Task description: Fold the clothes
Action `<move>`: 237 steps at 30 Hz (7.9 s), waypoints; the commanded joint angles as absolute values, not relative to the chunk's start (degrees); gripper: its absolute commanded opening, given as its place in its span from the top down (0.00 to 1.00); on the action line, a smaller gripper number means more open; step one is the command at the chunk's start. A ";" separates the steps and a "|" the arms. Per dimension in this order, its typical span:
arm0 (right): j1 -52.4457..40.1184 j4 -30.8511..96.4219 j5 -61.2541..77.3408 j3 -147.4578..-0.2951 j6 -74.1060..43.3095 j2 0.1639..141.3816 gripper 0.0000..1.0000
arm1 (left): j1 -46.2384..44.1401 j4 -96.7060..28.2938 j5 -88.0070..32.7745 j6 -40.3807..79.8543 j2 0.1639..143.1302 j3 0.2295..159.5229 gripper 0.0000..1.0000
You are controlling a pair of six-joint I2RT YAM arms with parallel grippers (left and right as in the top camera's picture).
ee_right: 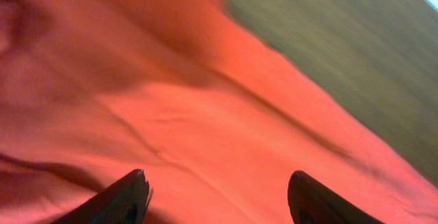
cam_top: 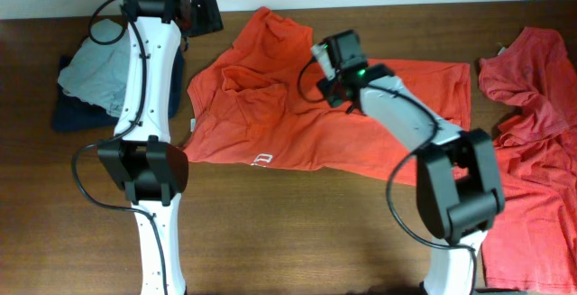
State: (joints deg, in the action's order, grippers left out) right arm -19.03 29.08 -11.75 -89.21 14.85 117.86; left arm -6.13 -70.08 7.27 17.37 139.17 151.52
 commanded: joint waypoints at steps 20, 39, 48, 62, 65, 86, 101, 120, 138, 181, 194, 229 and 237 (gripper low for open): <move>9.10 61.43 -4.01 -110.80 -3.92 111.98 0.24 | -6.22 -69.23 7.05 17.32 139.06 152.03 0.01; 16.12 39.86 -2.52 -110.80 -3.88 132.09 0.24 | -6.22 -69.25 7.05 17.32 139.06 152.03 0.01; 16.10 31.90 -2.52 -110.80 -3.46 138.17 0.24 | -6.22 -69.25 7.05 17.32 139.06 152.03 0.01; 16.16 29.10 -2.11 -110.80 -3.49 140.62 0.48 | -6.22 -69.25 7.05 17.32 139.06 152.03 0.01; 16.21 29.93 -2.17 -110.80 -3.46 140.59 0.56 | -6.22 -69.28 7.05 17.32 139.06 152.03 0.01; 16.95 32.40 -3.66 -110.96 -3.29 137.71 0.96 | -6.22 -69.25 7.05 17.32 139.06 152.03 0.01; 16.84 40.97 -3.38 -110.98 -3.33 131.22 0.96 | -6.22 -62.94 6.52 17.45 139.06 152.03 0.01; 13.89 42.50 -3.20 -110.96 -3.49 131.20 0.96 | -13.08 -43.24 -3.70 8.84 156.55 151.98 0.17; 13.52 43.55 -3.22 -110.96 -3.49 131.22 0.96 | -17.32 -34.68 5.15 9.56 158.91 151.98 0.30; 13.52 43.27 -3.22 -110.91 -3.49 131.22 0.94 | -9.63 -67.02 5.39 9.56 159.72 160.27 0.33; 13.52 42.87 -3.22 -110.91 -3.49 131.22 0.94 | -9.58 -56.53 3.36 9.56 161.49 170.15 0.25; 13.52 43.70 -3.22 -110.80 -3.49 131.24 0.90 | -9.85 -47.18 0.62 9.54 173.64 168.62 0.61; 13.52 43.55 -3.22 -110.80 -3.49 131.24 0.90 | -11.03 -47.11 0.64 9.52 173.71 168.62 0.35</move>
State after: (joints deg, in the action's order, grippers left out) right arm 13.82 43.53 -2.48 -110.52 -3.07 133.01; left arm -10.22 -46.41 1.48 9.82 171.46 168.51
